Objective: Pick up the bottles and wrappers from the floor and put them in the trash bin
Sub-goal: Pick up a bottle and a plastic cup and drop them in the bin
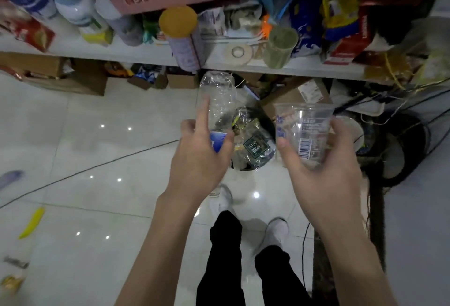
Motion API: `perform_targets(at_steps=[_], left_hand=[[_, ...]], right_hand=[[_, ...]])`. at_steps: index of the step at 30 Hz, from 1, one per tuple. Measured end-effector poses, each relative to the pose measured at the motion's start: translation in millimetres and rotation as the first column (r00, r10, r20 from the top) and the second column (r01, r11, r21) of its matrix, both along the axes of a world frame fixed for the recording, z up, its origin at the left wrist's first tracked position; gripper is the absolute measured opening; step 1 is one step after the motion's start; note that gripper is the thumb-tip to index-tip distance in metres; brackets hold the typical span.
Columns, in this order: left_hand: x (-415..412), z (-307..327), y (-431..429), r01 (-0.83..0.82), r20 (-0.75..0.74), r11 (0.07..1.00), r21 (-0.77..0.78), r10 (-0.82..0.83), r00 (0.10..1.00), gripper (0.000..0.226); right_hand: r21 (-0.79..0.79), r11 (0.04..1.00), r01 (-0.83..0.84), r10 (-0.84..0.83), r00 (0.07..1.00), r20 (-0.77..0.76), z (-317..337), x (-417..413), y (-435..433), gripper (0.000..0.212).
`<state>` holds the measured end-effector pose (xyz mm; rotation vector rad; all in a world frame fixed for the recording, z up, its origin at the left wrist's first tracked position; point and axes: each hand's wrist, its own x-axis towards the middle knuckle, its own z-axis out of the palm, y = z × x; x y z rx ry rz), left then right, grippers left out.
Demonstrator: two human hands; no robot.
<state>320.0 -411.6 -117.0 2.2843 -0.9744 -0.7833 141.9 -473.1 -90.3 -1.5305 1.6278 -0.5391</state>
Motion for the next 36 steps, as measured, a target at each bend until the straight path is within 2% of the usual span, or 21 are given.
perform_targets(at_steps=[7, 12, 19, 22, 26, 36], left_hand=[[-4.7, -155.3, -4.0, -0.018, -0.042, 0.989, 0.144, 0.025, 0.999, 0.079], [4.5, -249.3, -10.1, -0.024, -0.083, 0.986, 0.167, 0.038, 0.996, 0.078], [11.6, -342.7, -35.0, -0.054, -0.099, 0.985, 0.163, 0.070, 0.993, 0.081], [12.2, -364.9, -43.1, -0.054, -0.115, 0.988, 0.144, 0.071, 0.991, 0.077], [14.6, -374.0, -38.7, -0.051, -0.070, 0.988, 0.145, 0.061, 0.996, 0.061], [16.2, -346.4, -23.0, -0.101, -0.062, 0.980, 0.173, 0.113, 0.992, 0.055]], right_hand=[[0.039, 0.999, -0.024, 0.025, 1.000, -0.008, -150.4, 11.1, -2.2, 0.083], [0.050, 0.999, -0.012, 0.014, 0.999, -0.043, -248.6, 28.8, -5.9, 0.086], [0.058, 0.998, -0.003, 0.008, 0.997, -0.071, -345.8, 51.1, -20.1, 0.089], [0.063, 0.998, -0.012, 0.018, 0.996, -0.092, -369.8, 54.6, -25.5, 0.092], [0.069, 0.997, -0.037, 0.047, 0.988, -0.146, -383.2, 52.6, -26.5, 0.091], [0.031, 0.998, -0.062, 0.066, 0.984, -0.165, -357.0, 50.8, -21.3, 0.079]])
